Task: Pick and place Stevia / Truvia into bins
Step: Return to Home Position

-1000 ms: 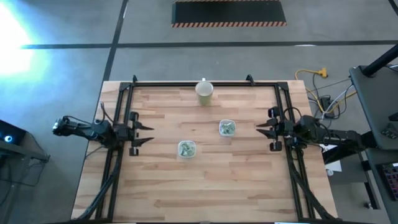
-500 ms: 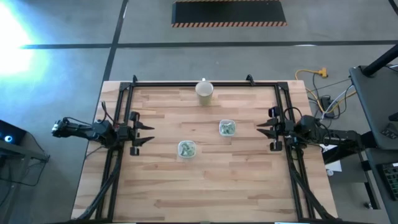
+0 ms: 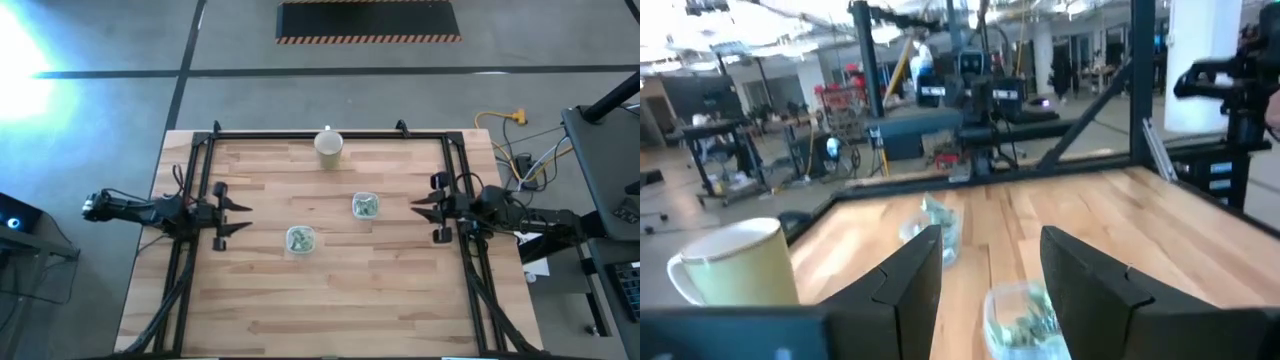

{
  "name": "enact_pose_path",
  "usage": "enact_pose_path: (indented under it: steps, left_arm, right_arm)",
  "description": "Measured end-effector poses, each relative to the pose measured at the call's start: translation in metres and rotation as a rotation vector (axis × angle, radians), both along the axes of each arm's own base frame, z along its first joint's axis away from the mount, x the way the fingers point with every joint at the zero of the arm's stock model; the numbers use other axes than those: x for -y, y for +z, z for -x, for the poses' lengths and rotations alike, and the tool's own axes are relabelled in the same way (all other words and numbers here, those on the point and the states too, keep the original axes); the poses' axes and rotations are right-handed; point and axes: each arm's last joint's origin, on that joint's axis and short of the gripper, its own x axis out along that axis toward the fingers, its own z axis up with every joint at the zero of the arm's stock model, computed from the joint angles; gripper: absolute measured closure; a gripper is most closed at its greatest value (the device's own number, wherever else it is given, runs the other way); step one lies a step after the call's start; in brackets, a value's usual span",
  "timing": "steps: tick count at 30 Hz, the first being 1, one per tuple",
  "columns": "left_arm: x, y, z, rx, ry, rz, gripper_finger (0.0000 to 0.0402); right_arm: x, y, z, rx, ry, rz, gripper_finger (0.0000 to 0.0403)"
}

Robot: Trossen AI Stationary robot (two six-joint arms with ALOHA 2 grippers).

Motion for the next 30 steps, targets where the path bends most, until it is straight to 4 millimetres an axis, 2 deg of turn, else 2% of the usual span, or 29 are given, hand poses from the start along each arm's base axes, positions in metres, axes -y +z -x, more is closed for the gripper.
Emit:
enact_pose_path:
  steps: [6,30]
  left_arm:
    - [0.001,-0.005,-0.004,-0.058,0.001,0.013,0.0246]
    - [0.002,-0.016,-0.01,-0.184,0.004,-0.011,0.0246]
  right_arm:
    - [0.0,-0.004,-0.002,-0.043,0.01,-0.057,0.0346]
    - [0.0,-0.005,-0.003,-0.055,0.01,-0.05,0.0346]
